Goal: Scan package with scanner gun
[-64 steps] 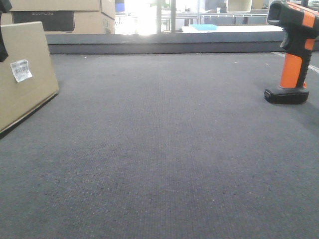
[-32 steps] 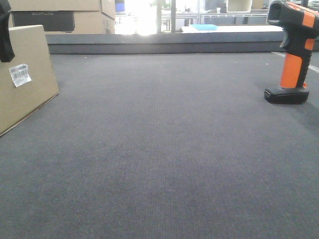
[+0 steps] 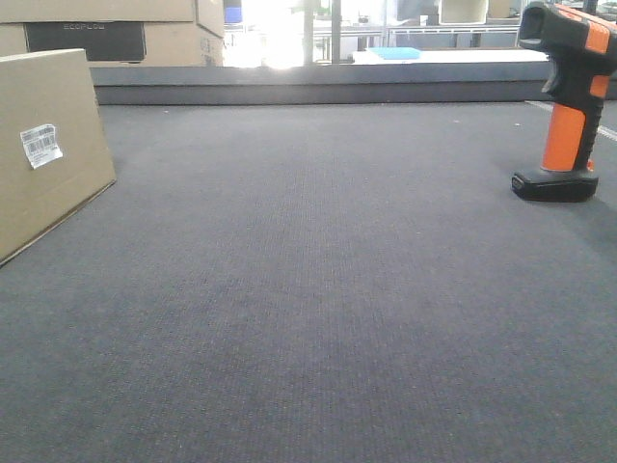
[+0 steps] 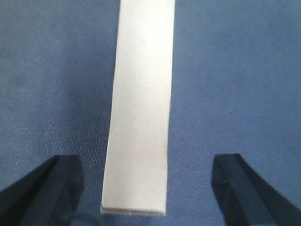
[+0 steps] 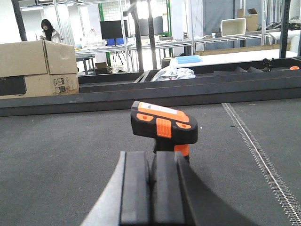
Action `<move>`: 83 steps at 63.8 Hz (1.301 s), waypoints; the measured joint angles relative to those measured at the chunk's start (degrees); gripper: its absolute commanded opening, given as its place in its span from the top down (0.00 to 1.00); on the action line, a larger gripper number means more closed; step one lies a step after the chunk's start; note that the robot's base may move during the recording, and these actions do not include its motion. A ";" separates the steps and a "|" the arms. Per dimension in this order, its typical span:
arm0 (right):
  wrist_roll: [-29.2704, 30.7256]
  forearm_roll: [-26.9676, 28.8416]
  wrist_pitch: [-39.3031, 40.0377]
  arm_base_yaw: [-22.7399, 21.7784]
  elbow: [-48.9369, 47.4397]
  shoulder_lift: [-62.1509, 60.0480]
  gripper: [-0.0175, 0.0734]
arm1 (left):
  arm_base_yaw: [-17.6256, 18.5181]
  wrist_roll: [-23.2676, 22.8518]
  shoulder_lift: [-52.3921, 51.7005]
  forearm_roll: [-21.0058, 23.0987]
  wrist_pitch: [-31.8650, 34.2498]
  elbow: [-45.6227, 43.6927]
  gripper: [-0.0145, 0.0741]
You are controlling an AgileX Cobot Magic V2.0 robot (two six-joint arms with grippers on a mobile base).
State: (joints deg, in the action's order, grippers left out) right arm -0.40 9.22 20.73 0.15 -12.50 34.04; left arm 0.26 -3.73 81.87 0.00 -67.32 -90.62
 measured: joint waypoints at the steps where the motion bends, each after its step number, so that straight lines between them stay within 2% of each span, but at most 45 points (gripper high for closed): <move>1: 0.00 0.00 0.00 0.00 0.00 0.00 0.99 | 0.00 -0.26 -0.57 0.00 0.00 0.17 0.43; 8: 0.00 0.00 0.00 0.00 0.00 0.00 0.99 | 0.00 -1.66 -5.80 0.00 2.37 3.37 0.62; 18: 0.00 0.00 0.04 0.00 0.00 0.00 0.99 | 0.00 -2.33 -12.74 0.00 9.52 11.87 0.96; 32: 0.00 0.00 0.04 0.00 0.00 0.00 0.99 | 0.00 -2.44 -19.18 0.00 19.89 25.20 0.96; 41: 0.00 0.00 0.04 0.00 0.00 0.00 0.99 | 0.00 -2.44 -24.39 0.34 33.90 35.47 0.96; 50: 0.00 0.00 -0.84 0.00 0.00 -0.23 0.99 | 0.00 -2.44 -33.91 0.43 48.77 46.58 0.96; 61: 0.00 0.00 -2.96 0.00 0.00 -2.99 0.99 | 0.00 -2.44 -46.75 0.56 52.42 57.06 0.96; 69: 0.00 -0.83 -10.92 0.00 -1.15 -7.01 0.99 | 0.00 -2.44 -56.05 0.56 54.01 64.52 0.96; 77: 0.00 -4.07 -18.21 0.00 -3.10 -11.62 0.99 | 0.00 -2.55 -63.94 0.56 54.52 68.33 0.96; 83: 0.00 -4.95 -19.90 0.00 -3.73 -15.45 0.99 | 0.00 -2.55 -68.68 0.56 54.75 68.60 0.96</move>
State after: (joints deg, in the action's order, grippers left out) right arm -0.40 4.27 0.83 0.15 -16.23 18.60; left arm 0.26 -6.27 13.19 0.56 -12.57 -22.02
